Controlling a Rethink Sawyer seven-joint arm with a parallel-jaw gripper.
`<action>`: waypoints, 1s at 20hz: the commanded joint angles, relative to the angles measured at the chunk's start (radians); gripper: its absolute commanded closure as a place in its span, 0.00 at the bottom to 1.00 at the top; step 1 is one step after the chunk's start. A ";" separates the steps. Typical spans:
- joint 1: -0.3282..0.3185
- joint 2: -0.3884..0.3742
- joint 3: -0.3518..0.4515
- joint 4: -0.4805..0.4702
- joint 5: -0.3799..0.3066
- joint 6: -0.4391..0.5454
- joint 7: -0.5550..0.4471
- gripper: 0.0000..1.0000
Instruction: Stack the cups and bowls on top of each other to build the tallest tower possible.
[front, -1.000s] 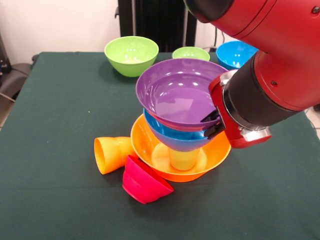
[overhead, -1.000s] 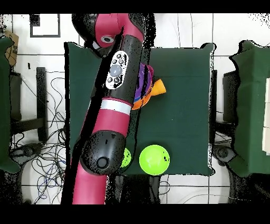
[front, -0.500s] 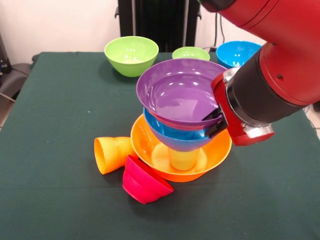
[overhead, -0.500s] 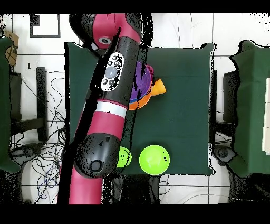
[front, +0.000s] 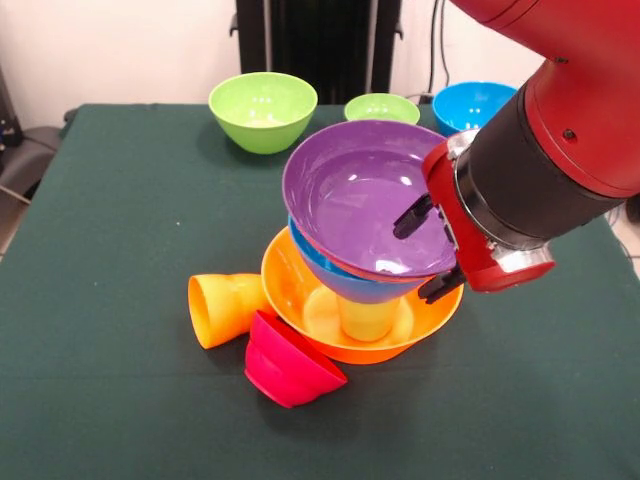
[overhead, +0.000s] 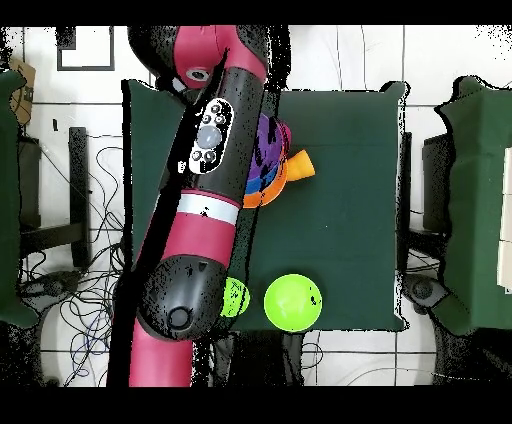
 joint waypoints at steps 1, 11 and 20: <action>0.004 0.010 0.086 0.050 -0.037 -0.072 -0.020 0.00; 0.062 -0.045 0.111 0.108 -0.059 -0.018 -0.025 0.00; 0.109 -0.203 0.167 0.224 -0.103 0.097 -0.136 0.00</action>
